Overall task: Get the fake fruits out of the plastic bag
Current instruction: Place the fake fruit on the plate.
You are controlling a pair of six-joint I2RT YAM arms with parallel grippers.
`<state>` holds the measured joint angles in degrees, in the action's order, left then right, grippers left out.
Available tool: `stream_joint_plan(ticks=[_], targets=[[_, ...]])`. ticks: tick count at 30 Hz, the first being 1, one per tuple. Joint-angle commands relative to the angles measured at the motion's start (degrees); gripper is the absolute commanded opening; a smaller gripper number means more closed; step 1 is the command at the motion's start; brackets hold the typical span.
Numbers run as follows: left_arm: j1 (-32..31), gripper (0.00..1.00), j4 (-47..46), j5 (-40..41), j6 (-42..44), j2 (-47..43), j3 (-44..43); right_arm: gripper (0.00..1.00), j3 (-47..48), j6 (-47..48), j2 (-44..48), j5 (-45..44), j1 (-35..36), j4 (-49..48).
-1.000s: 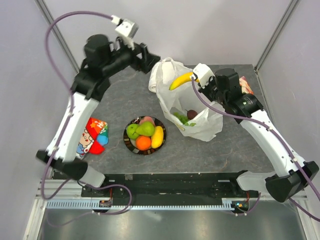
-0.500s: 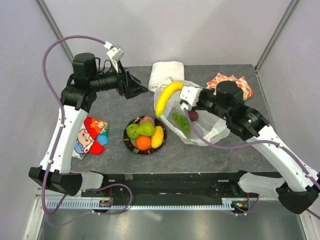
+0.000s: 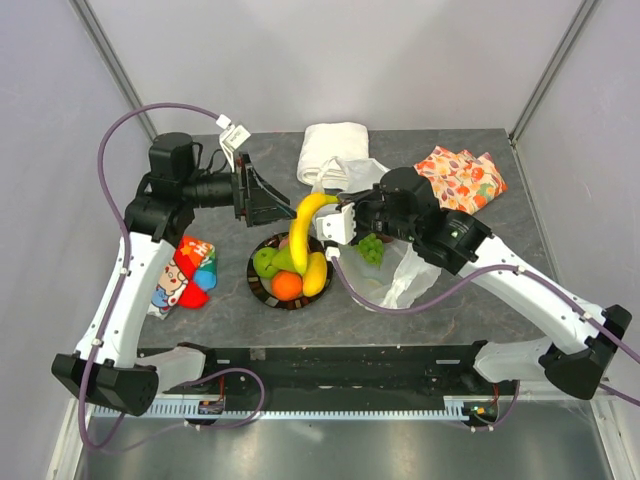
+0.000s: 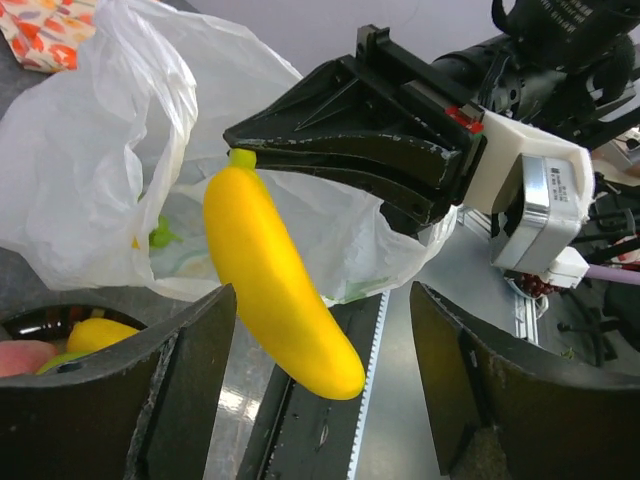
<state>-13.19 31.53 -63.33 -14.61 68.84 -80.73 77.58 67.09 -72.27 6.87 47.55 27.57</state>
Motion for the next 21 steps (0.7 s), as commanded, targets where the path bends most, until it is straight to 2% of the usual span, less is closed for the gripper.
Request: stream_joint_plan(ticks=[1,4,9,15,16,17,18,19,21], targets=[[0.45,0.74,1.16,1.18,-0.16,-2.04,3.20,0.00,5.03,2.34,-1.20,1.21,1.49,-1.03],[0.45,0.73,3.62,5.40,3.09,-3.01,4.78,0.00,5.65,2.34,-1.73,1.12,1.93,-0.94],[0.45,0.72,3.98,3.48,1.87,-2.39,6.63,0.00,5.83,2.87,-2.08,0.60,3.68,-1.20],[0.45,0.36,2.49,1.64,0.82,-2.92,8.92,0.00,4.86,2.00,-4.01,0.07,4.83,-3.22],[0.62,0.16,2.22,1.72,0.46,-3.18,10.14,0.01,4.69,1.56,-4.19,-0.02,5.01,-3.66],[1.41,0.04,2.22,2.07,-0.06,-3.71,10.94,0.11,4.08,1.47,-4.63,-0.98,5.18,-4.71],[2.20,0.02,2.66,3.64,-0.15,-5.02,12.77,0.22,3.72,1.03,-5.33,-1.86,5.36,-5.24],[3.07,0.02,3.27,4.70,-0.07,-5.90,13.83,0.42,3.46,-0.89,-5.51,-3.00,5.36,-6.12],[6.85,0.02,5.21,8.56,-1.64,-7.57,17.42,0.55,2.93,-2.31,-6.13,-7.21,5.27,-7.53]])
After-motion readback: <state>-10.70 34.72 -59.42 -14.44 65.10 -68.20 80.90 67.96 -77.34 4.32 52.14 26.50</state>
